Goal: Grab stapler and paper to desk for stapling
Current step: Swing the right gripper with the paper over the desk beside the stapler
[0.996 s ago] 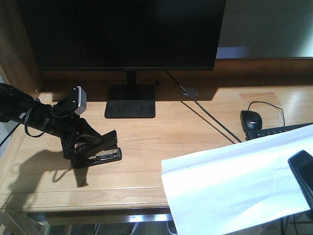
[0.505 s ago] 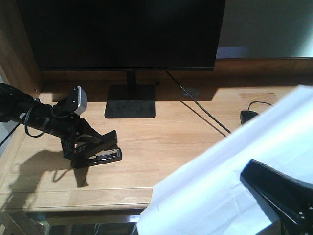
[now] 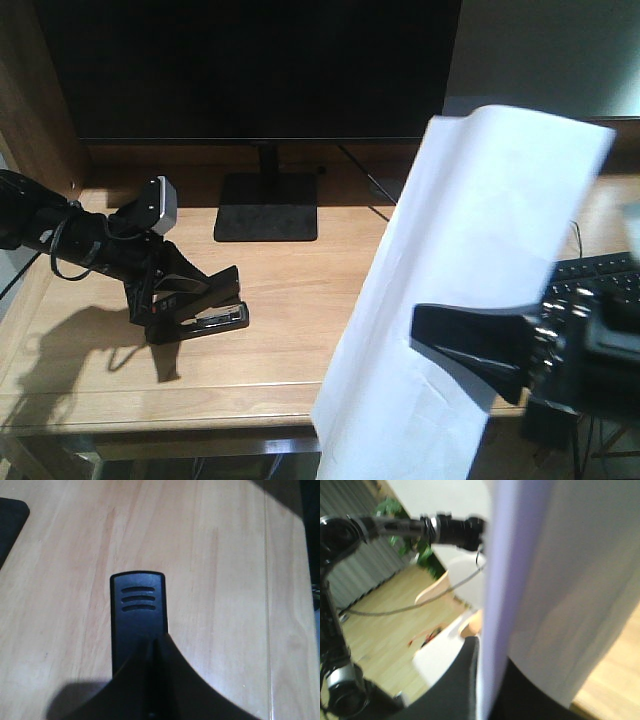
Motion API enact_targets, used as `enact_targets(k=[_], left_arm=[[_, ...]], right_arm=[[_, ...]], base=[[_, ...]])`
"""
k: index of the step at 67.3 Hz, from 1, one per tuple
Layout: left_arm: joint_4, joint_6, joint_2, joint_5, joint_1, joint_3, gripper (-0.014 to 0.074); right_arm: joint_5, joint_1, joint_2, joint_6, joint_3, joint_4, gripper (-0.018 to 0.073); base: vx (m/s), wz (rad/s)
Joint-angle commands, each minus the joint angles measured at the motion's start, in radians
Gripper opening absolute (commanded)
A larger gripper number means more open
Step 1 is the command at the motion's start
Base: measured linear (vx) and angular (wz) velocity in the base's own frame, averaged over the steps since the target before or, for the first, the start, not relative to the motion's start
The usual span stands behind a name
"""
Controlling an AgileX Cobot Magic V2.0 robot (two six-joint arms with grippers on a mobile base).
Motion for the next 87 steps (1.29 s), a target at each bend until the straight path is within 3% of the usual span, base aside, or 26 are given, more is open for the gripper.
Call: enact_targets(k=[1,12,27,41,49,69,87], left_arm=[[-0.051,-0.010,-0.054,0.024,-0.005,-0.022,-0.0007],[-0.051,-0.010,-0.054,0.024,-0.005,-0.022,-0.0007],[-0.051,-0.010,-0.054,0.025,-0.005,-0.022,-0.0007],[-0.051,-0.010,-0.054,0.025,-0.005,-0.022,-0.0007],[-0.051,-0.010,-0.054,0.026,-0.005,-0.022,-0.0007],[-0.051,-0.010,-0.054,0.026,-0.005,-0.022,-0.0007],[-0.051,-0.010,-0.054,0.026,-0.005,-0.022,-0.0007]], right_arm=[[-0.048,0.000,0.087,-0.014,-0.073,0.044,-0.0005],[-0.074,0.015,0.239,-0.020,-0.142,0.043,-0.0005],[-0.002,0.183,0.417,-0.032,-0.252,0.036,-0.0005],[0.108,0.280,0.552,-0.006,-0.329,0.037,-0.0005],[0.155,0.285,0.615,-0.001,-0.345,0.039,-0.0005],[0.443,0.276,0.724,0.001,-0.345,0.009,-0.0004],[0.541,0.276,0.796,0.001,-0.345,0.005,-0.0005]], base=[[0.00,0.00],[0.00,0.00],[0.00,0.00],[0.00,0.00],[0.00,0.00],[0.00,0.00],[0.00,0.00]])
